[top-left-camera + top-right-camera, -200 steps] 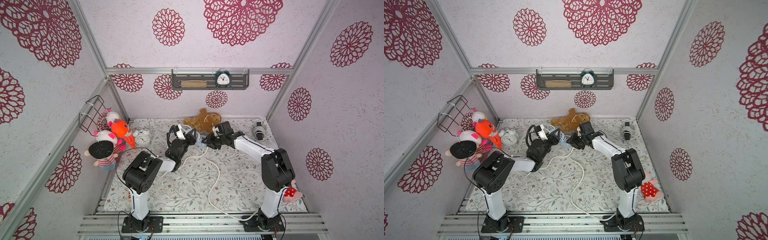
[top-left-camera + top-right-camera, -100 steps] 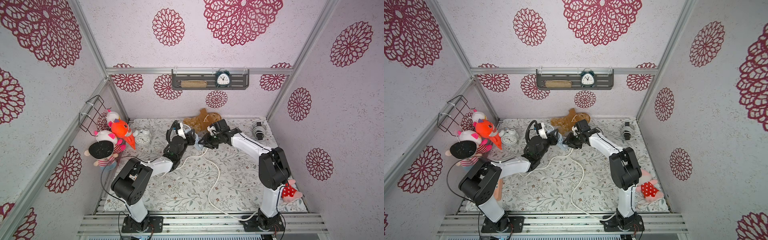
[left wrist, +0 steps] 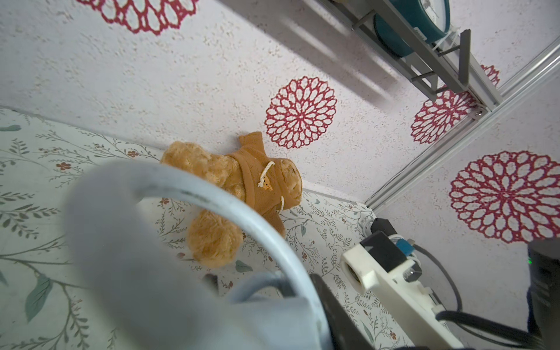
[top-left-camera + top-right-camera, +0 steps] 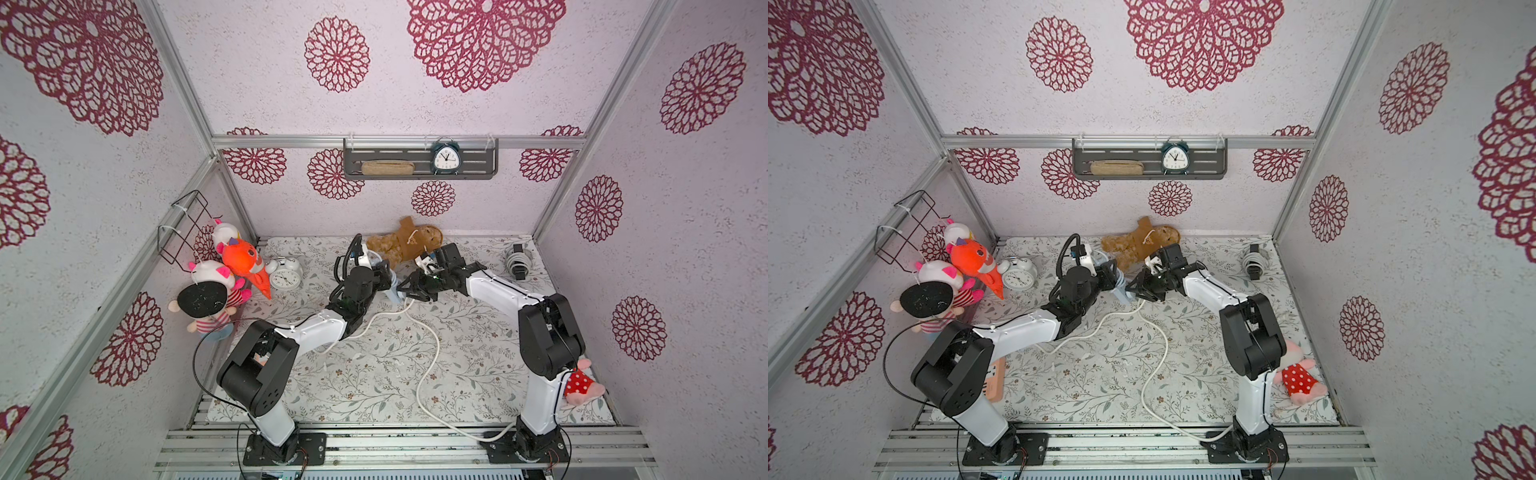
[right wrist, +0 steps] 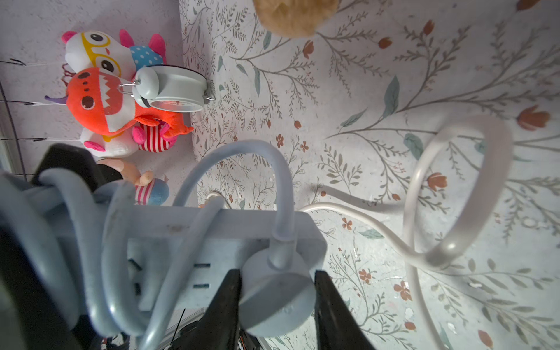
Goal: Unwrap the cord wrapped around the power strip
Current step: Remove the plug from the power strip.
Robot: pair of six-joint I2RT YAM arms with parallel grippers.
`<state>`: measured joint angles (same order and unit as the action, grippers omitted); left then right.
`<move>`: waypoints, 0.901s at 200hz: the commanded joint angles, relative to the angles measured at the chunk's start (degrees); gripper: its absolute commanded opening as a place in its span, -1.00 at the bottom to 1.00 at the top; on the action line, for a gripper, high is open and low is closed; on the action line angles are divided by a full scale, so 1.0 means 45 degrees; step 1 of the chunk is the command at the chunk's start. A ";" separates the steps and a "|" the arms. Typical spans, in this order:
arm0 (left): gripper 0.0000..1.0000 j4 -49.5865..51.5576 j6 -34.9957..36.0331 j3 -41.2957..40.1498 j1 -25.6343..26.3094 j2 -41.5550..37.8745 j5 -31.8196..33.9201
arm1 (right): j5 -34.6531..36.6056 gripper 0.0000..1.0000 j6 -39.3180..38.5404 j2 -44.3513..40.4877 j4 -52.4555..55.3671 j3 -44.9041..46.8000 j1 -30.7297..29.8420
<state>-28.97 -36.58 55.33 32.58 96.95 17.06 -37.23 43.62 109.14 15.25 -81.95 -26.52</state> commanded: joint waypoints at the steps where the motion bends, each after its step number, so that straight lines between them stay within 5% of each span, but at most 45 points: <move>1: -1.00 0.2825 0.0547 0.0168 -0.0657 -0.0221 0.2204 | 0.0144 -1.00 -0.0465 -0.1168 -0.0369 -0.0066 0.0780; 39: -1.00 0.2941 0.1265 0.0033 -0.0826 -0.0664 0.1481 | 0.0507 -1.00 -0.2467 -0.1097 0.2017 -0.1054 0.1484; 103: -1.00 0.0123 -0.1484 -0.0500 -0.1642 -0.1346 -0.3964 | -0.0007 -0.99 -0.6052 -0.0548 0.4159 -0.2400 0.1622; 133: -1.00 -0.1649 -0.3525 -0.0684 -0.2235 -0.1194 -0.5847 | 0.0078 -0.75 -0.7963 -0.0769 0.4662 -0.2268 0.1641; 151: -1.00 -0.1941 -0.4126 -0.0580 -0.2271 -0.1225 -0.5947 | -0.0034 -0.28 -0.8788 -0.0901 0.4815 -0.2166 0.1705; 180: -1.00 -0.2627 -0.6029 -0.0485 -0.2497 -0.1048 -0.5779 | -0.0256 0.12 -0.9709 -0.1568 0.4186 -0.1539 0.1984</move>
<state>-32.23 -53.80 51.99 22.72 92.95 -7.62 -38.59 7.35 107.57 34.35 -90.45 -19.35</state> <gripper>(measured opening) 0.479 0.514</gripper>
